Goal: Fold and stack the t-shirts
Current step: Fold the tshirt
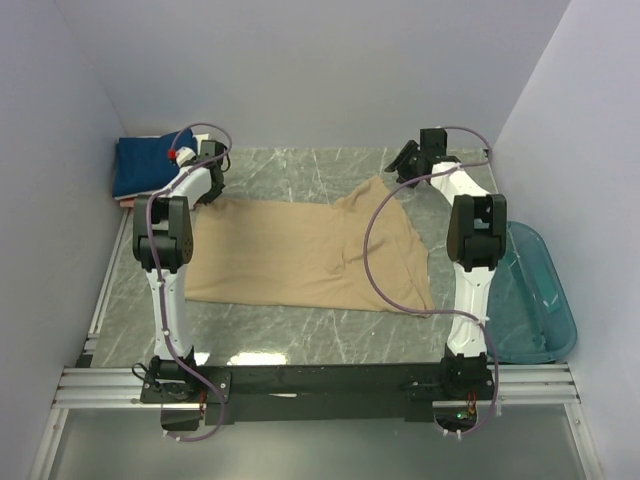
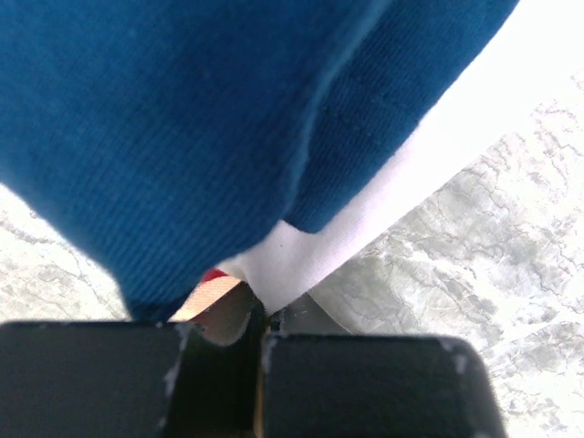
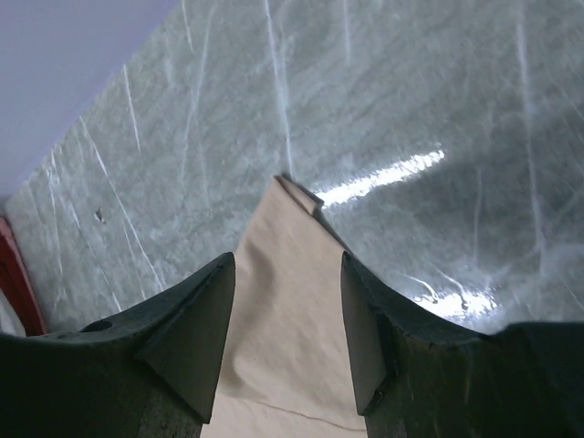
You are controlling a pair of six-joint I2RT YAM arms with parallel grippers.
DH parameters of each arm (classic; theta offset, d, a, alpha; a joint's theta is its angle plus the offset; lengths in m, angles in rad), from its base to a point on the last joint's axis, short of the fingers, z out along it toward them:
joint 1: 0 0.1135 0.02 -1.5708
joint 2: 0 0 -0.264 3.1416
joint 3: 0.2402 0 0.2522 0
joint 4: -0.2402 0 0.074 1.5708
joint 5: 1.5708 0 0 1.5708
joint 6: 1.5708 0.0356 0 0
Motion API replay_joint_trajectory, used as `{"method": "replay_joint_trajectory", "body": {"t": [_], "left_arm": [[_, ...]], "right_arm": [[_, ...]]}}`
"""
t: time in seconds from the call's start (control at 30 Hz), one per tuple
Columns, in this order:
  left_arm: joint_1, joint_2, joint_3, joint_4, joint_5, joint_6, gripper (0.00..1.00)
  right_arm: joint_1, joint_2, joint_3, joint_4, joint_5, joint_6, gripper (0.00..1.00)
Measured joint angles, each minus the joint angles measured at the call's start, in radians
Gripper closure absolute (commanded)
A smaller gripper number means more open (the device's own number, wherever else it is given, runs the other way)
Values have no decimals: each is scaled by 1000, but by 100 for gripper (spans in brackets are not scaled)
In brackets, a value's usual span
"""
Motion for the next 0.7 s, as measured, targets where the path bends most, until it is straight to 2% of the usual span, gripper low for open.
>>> {"method": "replay_joint_trajectory", "body": {"t": [0.17, 0.5, 0.7], "left_arm": [[0, -8, -11, 9, 1, 14, 99], [3, -8, -18, 18, 14, 21, 99], [9, -12, -25, 26, 21, 21, 99]], "right_arm": [[40, 17, 48, -33, 45, -2, 43], [211, 40, 121, -114, 160, -12, 44], [222, 81, 158, -155, 215, -13, 46]]}}
